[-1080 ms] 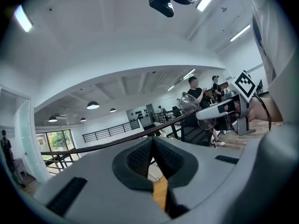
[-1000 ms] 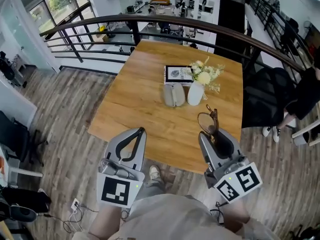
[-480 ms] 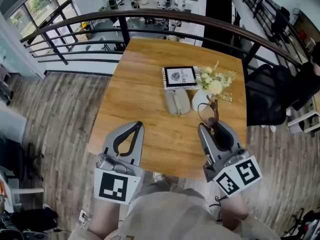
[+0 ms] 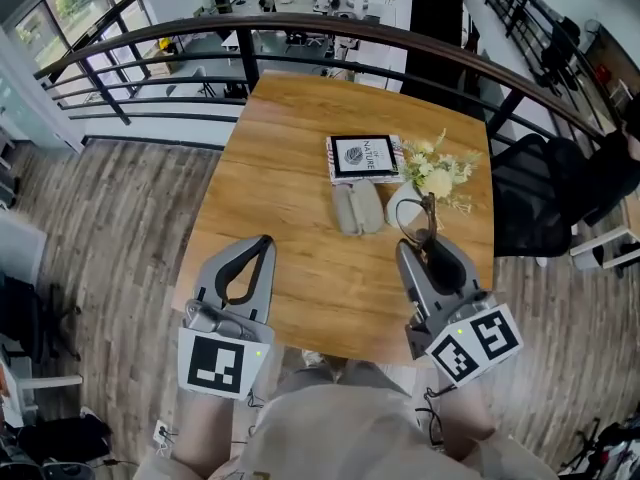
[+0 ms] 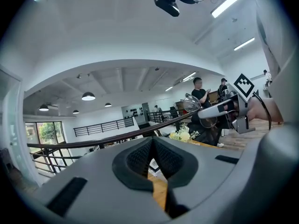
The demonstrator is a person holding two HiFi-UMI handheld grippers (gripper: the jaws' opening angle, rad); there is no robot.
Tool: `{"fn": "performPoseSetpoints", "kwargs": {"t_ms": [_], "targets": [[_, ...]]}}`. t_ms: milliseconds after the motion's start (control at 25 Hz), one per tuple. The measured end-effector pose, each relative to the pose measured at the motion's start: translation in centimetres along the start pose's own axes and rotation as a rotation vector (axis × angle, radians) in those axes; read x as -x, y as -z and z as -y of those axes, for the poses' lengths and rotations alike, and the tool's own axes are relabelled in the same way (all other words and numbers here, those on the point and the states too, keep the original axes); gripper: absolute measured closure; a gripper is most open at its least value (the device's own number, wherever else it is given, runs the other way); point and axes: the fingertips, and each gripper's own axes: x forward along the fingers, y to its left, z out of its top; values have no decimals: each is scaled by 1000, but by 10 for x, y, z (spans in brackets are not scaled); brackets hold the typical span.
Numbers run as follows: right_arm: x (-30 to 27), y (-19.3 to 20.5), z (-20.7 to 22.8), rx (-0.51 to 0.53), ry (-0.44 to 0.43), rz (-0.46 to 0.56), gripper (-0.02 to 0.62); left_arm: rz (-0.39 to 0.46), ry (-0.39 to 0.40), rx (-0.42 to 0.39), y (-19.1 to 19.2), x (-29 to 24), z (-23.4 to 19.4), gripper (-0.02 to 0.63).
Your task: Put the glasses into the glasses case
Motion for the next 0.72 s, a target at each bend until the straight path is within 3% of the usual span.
{"fn": "performPoseSetpoints", "kwargs": {"t_ms": [240, 520, 720], "targets": [[-16, 24, 30, -50, -21, -81, 448, -44, -55, -35, 2, -20, 1, 591], [-43, 37, 54, -148, -55, -103, 448, -69, -95, -31, 3, -43, 1, 591], [-73, 56, 67, -186, -47, -145, 448, -48, -105, -13, 6, -61, -7, 591]]}}
